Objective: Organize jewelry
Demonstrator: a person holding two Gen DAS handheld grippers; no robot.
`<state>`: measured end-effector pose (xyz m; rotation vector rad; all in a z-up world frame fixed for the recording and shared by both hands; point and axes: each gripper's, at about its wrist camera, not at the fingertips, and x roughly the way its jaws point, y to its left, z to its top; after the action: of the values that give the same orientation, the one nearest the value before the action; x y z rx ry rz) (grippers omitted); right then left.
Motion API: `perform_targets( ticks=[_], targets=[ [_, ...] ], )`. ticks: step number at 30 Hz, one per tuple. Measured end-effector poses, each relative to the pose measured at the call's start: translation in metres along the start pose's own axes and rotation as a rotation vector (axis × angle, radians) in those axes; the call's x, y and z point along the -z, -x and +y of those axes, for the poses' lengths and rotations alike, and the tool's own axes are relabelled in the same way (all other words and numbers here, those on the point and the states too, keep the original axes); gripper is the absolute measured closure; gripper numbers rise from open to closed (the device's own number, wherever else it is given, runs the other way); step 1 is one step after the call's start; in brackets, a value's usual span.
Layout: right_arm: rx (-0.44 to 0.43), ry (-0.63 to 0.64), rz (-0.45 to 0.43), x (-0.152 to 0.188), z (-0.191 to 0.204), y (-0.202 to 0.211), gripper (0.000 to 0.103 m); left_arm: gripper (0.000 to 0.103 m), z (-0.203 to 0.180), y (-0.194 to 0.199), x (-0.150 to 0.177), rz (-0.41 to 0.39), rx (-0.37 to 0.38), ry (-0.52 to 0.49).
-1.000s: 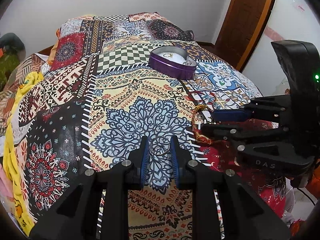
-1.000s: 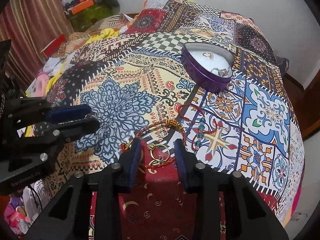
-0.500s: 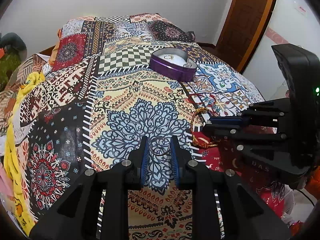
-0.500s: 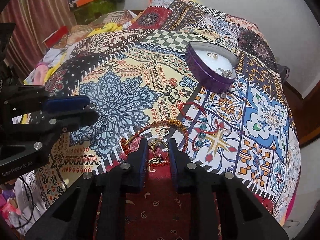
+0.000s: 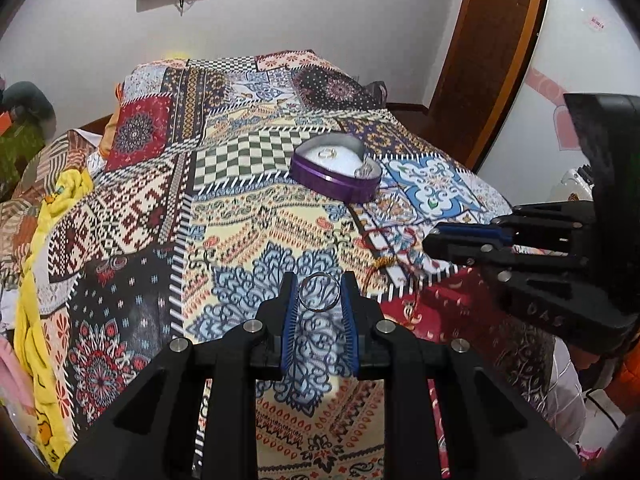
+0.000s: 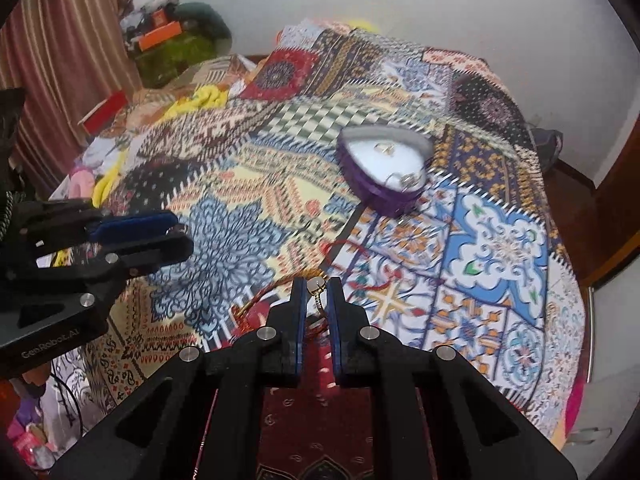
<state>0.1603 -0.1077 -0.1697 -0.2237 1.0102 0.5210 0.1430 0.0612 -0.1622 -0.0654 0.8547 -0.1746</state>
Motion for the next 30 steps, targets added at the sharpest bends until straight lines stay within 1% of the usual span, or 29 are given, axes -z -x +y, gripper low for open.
perform_targets(
  ticks=[8, 14, 22, 30],
  targets=[
    [0.026, -0.038, -0.097, -0.019, -0.02, 0.023, 0.094, 0.083, -0.008, 0.002, -0.025, -0.053, -0.009, -0.026],
    [0.04, -0.041, -0.141, -0.033, -0.031, 0.028, 0.094, 0.083, -0.012, -0.004, -0.043, -0.076, -0.022, -0.049],
    [0.053, -0.037, -0.173, -0.048, -0.044, 0.026, 0.094, 0.083, -0.012, -0.016, -0.067, -0.099, -0.031, -0.066],
    [0.049, -0.046, -0.173, -0.06, -0.057, 0.01, 0.094, 0.083, -0.01, -0.03, -0.093, -0.128, -0.03, -0.083]
  ],
)
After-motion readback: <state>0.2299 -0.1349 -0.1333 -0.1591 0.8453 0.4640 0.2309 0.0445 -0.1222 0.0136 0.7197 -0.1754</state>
